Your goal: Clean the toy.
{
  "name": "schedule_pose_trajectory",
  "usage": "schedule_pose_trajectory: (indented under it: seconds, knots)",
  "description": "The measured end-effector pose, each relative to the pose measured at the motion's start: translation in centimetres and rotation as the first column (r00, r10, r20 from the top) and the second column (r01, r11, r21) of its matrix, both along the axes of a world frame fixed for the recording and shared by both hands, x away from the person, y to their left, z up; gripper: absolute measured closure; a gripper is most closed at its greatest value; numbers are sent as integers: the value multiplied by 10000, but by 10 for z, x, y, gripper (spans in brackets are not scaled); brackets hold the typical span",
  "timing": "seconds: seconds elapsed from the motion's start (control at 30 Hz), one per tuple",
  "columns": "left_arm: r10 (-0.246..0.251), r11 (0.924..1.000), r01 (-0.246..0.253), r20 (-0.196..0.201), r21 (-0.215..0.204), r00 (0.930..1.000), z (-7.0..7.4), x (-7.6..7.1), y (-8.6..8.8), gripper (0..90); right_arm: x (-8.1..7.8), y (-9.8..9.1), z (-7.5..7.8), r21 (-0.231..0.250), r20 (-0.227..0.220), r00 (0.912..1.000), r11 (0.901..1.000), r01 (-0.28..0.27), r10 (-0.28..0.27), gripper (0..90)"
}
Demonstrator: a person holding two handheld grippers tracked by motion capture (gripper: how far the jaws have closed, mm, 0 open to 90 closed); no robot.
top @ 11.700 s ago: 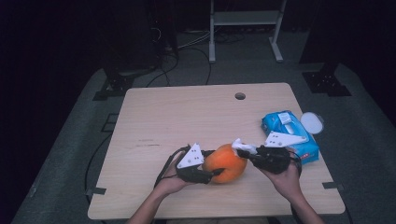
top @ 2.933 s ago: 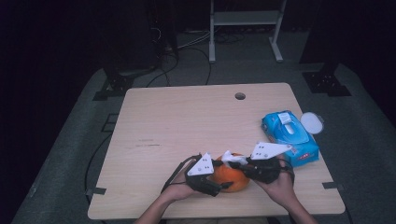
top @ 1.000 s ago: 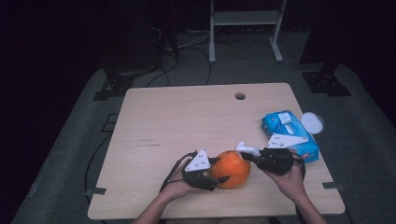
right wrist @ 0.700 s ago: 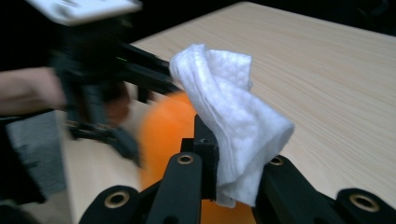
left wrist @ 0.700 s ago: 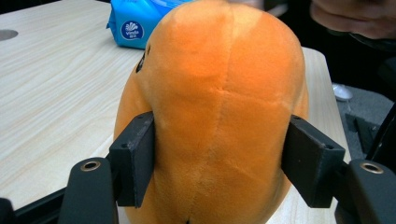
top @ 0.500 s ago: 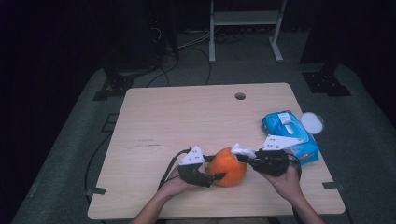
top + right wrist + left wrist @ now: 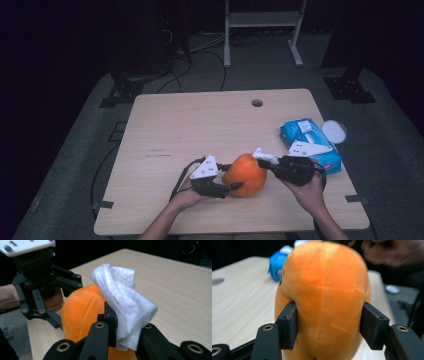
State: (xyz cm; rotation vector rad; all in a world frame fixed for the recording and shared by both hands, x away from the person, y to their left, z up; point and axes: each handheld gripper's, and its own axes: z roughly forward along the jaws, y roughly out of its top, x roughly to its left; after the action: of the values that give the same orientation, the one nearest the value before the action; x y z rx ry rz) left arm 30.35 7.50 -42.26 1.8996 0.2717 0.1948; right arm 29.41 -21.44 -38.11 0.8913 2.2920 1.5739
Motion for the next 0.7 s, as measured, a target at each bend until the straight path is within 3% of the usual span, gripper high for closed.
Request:
schedule_pose_trajectory:
  seconds: [0.1, 0.17, 0.23, 0.3, 0.37, 0.5, 0.57, 0.67, 0.7]
  knots:
    - [-28, 10000, 30, 306, -79, 9995, 19, -5, 7, 394, 3, -3, -1, 407, -253, 9997, 9991, 80, -70, 833]
    - [42, 10000, -45, 305, 70, 9995, 24, -5, 11, 400, 6, -1, -9, 245, -543, 9985, 9996, 125, -112, 833]
    - [287, 9964, -297, 143, 788, 9995, 19, -3, 9, 401, 11, 5, -21, -48, -976, 9952, 9999, 109, -113, 833]
    - [339, 9904, -314, -166, 1343, 9993, 6, -1, 5, 395, 14, 10, -28, -346, -1163, 9930, 9992, 177, -216, 832]
    - [292, 9929, -248, -368, 1163, 9989, 1, 1, 4, 388, 11, 14, -24, -464, -949, 9953, 9988, 163, -207, 833]
    - [390, 9905, -364, -175, 1327, 9991, 2, 0, -5, 369, 2, 19, -11, -268, -500, 9987, 9996, -118, 104, 833]
    - [352, 9900, -346, -20, 1371, 9994, -1, -2, -12, 359, -3, 25, -7, -61, -437, 9974, 9983, -578, 575, 832]
    - [342, 9892, -361, 154, 1418, 9993, -1, -5, -18, 304, -8, 34, -5, -284, -260, 9956, 9955, -908, 901, 832]
    - [332, 9883, -374, 304, 1480, 9990, 1, -6, -17, 252, -9, 37, -7, -662, -160, 9963, 9942, -848, 839, 832]
